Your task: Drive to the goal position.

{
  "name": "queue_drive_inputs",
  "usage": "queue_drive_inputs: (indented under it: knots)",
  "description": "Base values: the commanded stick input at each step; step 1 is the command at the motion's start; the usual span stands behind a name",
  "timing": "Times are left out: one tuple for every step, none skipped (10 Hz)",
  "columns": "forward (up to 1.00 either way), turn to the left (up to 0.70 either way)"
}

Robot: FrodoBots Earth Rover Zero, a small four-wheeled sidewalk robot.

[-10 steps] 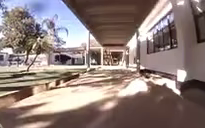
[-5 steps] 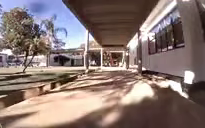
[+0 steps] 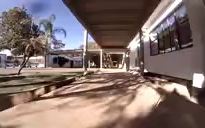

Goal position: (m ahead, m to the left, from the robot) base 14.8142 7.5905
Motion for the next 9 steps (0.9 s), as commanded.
queue_drive_inputs:
  knots:
    - [0.70,0.00]
    - [0.70,0.00]
    - [0.70,0.00]
    - [0.70,0.00]
    - [0.70,0.00]
    - [0.70,0.00]
    - [0.70,0.00]
    - [0.70,0.00]
    - [0.70,0.00]
